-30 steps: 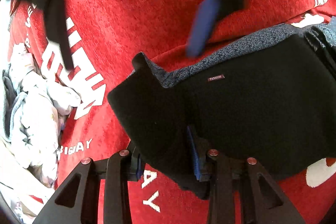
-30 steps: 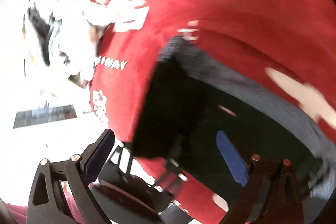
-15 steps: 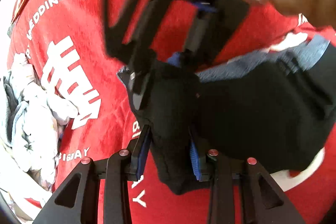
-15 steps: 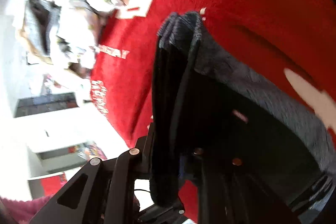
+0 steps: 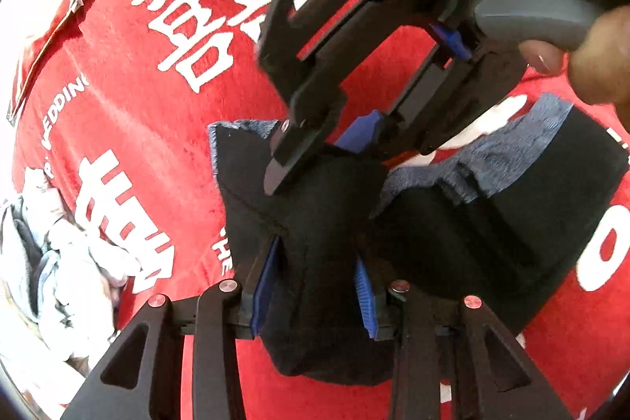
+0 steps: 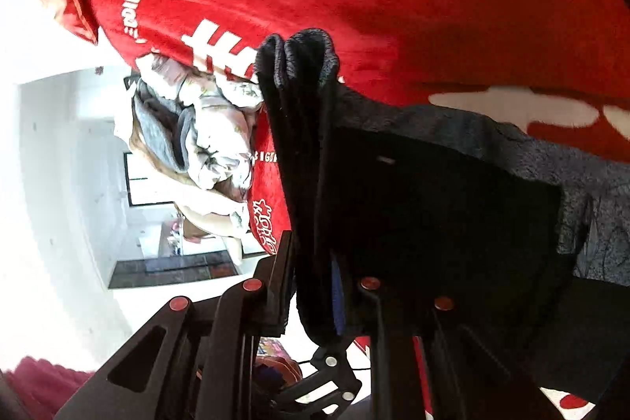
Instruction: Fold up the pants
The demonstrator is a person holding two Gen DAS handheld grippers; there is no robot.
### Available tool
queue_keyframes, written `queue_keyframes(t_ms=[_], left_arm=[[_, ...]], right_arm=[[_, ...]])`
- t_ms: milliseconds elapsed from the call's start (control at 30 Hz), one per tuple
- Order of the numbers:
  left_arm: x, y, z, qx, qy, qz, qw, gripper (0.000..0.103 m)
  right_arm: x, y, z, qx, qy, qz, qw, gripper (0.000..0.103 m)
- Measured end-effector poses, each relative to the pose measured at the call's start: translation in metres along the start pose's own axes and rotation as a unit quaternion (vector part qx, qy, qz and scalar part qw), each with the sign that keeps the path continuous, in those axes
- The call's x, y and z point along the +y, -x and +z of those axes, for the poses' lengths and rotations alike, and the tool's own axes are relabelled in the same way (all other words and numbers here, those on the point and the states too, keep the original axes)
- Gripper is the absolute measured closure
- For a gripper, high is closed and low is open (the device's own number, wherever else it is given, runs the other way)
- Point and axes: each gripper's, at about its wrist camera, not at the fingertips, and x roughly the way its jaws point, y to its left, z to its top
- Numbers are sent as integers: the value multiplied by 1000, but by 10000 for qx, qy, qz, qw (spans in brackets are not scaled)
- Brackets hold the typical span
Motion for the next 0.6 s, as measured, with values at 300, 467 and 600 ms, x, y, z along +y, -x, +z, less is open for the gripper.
queue_keyframes(t_ms=[300, 467, 600], left_arm=[[-7, 20, 8, -5, -128, -246, 9996, 66], [-39, 51, 36, -276, -195, -683, 9971, 66], [-78, 69, 57, -565, -415, -984, 9927, 66]], right_arm=[[-3, 3, -11, 91, 245, 39, 9996, 87], [-24, 68, -33, -212, 94, 257, 9994, 87], [-50, 122, -56, -651, -78, 350, 9972, 86]])
